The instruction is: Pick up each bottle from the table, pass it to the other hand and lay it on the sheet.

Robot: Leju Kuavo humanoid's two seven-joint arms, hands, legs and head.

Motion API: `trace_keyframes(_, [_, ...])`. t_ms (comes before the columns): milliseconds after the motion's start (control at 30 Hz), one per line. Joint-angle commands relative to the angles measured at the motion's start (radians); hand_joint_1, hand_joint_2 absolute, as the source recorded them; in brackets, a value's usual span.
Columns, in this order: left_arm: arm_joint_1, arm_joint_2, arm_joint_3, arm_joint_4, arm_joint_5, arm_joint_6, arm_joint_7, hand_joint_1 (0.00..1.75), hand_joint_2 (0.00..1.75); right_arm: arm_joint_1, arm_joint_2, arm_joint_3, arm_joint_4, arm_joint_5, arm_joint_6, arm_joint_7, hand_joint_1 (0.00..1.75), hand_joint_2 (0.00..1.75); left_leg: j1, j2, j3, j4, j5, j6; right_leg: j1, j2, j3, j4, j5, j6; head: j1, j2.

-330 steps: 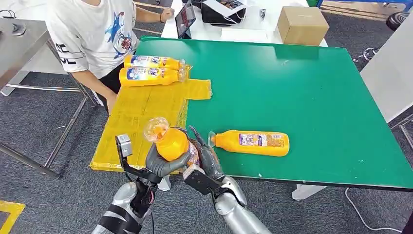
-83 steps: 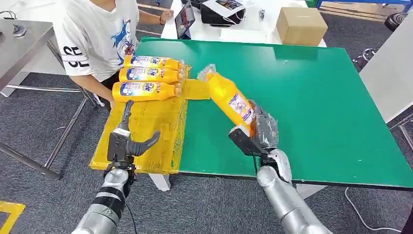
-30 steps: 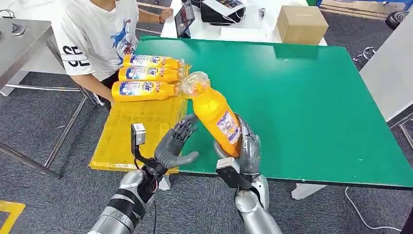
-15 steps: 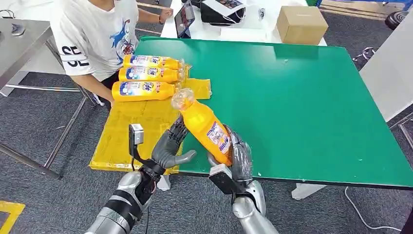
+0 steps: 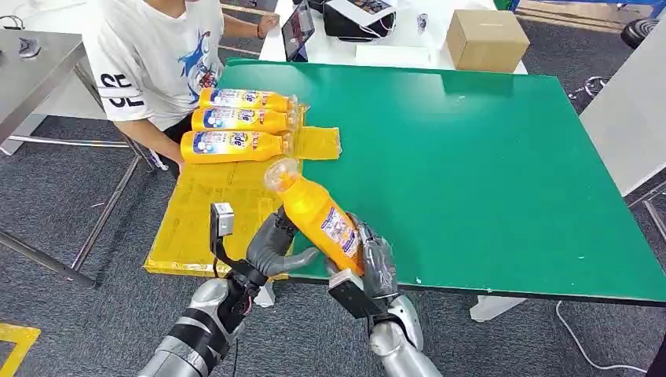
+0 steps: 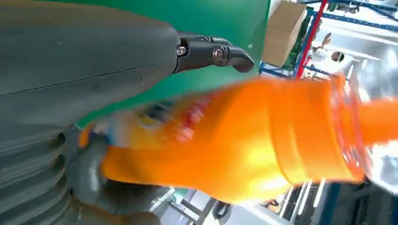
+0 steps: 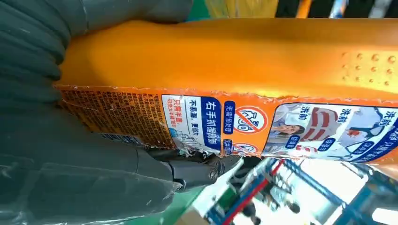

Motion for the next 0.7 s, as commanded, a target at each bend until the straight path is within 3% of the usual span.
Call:
trace_keyframes(33, [-0.034, 0.024, -0.044, 0.037, 0.009, 0.0, 0.011, 0.0, 1.75, -0.063, 0.047, 0.082, 0.216, 0.004, 0.019, -0.01, 1.75, 1.75, 0.001, 0.001, 0.007, -0.001, -0.002, -0.002, 0.001, 0.003, 0.006, -0.001, -0.002, -0.002, 0.0, 0.0])
trace_keyframes(333, [-0.041, 0.023, -0.05, 0.043, 0.008, 0.001, 0.011, 0.0, 1.75, -0.064, 0.059, 0.103, 0.229, 0.003, 0.018, -0.01, 1.75, 1.75, 0.001, 0.0, 0.005, 0.0, -0.002, -0.001, 0.001, 0.001, 0.005, -0.001, -0.002, -0.002, 0.0, 0.0])
trace_keyframes(667, [-0.068, 0.029, -0.077, 0.062, 0.033, -0.027, 0.02, 0.0, 1.75, -0.1, 0.088, 0.23, 0.283, -0.049, -0.017, -0.01, 1.75, 1.75, 0.001, 0.0, 0.004, 0.0, -0.002, -0.002, 0.001, 0.001, 0.003, 0.0, -0.002, -0.002, 0.0, 0.0])
trace_keyframes(700, [-0.065, 0.03, -0.077, 0.058, 0.04, -0.033, 0.02, 0.12, 1.75, -0.101, 0.087, 0.231, 0.286, -0.051, -0.022, -0.01, 1.75, 1.75, 0.001, 0.0, 0.003, 0.0, -0.001, -0.001, 0.001, 0.001, 0.002, 0.0, -0.001, -0.001, 0.0, 0.0])
